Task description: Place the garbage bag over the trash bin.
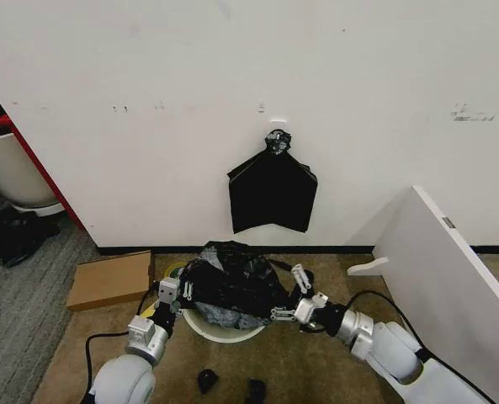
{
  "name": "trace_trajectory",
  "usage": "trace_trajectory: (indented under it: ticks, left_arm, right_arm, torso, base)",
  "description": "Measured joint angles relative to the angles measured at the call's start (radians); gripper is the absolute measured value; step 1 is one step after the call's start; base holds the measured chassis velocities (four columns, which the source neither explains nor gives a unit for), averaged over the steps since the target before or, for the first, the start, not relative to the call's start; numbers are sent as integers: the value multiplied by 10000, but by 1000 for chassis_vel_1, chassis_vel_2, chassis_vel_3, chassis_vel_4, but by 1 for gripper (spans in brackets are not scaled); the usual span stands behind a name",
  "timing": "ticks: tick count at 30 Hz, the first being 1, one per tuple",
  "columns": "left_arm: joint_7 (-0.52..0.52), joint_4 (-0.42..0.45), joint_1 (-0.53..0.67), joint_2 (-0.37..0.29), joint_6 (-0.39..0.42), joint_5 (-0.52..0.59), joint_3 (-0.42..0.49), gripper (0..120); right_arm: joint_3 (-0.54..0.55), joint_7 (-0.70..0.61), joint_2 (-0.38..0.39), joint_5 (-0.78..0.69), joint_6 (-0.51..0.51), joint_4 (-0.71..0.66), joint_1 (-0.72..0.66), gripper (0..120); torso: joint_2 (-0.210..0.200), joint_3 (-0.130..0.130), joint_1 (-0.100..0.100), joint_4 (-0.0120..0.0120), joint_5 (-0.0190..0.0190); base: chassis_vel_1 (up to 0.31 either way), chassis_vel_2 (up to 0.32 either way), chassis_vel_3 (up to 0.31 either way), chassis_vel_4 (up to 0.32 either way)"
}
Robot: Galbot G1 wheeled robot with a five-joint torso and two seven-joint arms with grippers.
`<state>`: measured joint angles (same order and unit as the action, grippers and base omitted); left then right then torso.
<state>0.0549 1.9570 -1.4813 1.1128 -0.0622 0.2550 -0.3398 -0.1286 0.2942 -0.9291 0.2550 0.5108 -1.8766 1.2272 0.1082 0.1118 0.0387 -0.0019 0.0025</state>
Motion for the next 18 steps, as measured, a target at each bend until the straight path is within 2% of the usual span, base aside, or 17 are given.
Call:
trace_trajectory:
  ticks: [3,4,6,8,10,14,16,18]
  left_arm:
    - [2,57,-44,55,6,86,-7,1]
    - [2,57,-44,55,6,86,-7,1]
    - [5,120,-65,62,46,199,-8,1]
    - [7,149,-99,73,84,241,-8,1]
    - [7,173,-128,88,116,280,-8,1]
    - [8,380,-273,147,312,610,-6,1]
    - [8,454,-314,150,379,727,-7,1]
    - [9,556,-369,150,469,876,-20,1]
  right_arm:
    - [-199,448,-36,520,-157,11,-5,54]
    - [-199,448,-36,520,-157,11,-5,54]
    - [-264,488,-46,647,-180,9,-4,47]
    - [-260,296,-71,680,-261,-15,-4,36]
    - [-241,91,-88,731,-338,-40,-4,33]
    - [-289,-363,-172,1295,-466,-85,-4,15]
    - [-344,-400,-193,1464,-452,-91,-11,12]
    - [-390,-434,-219,1539,-410,-106,-26,4]
  torso:
    - [0,0,0,-1,0]
    - [0,0,0,-1,0]
    - [0,0,0,-2,0]
    - [0,0,0,-1,1]
    - [0,0,0,-1,1]
    - [-1,0,0,-1,2]
    - [0,0,0,-1,1]
    - [0,0,0,-1,1]
  base:
    - [0,0,0,0]
    - [0,0,0,0]
    - [0,0,0,0]
    - [0,0,0,0]
    - [0,0,0,0]
    - [0,0,0,0]
    - [0,0,0,0]
    - [0,0,0,0]
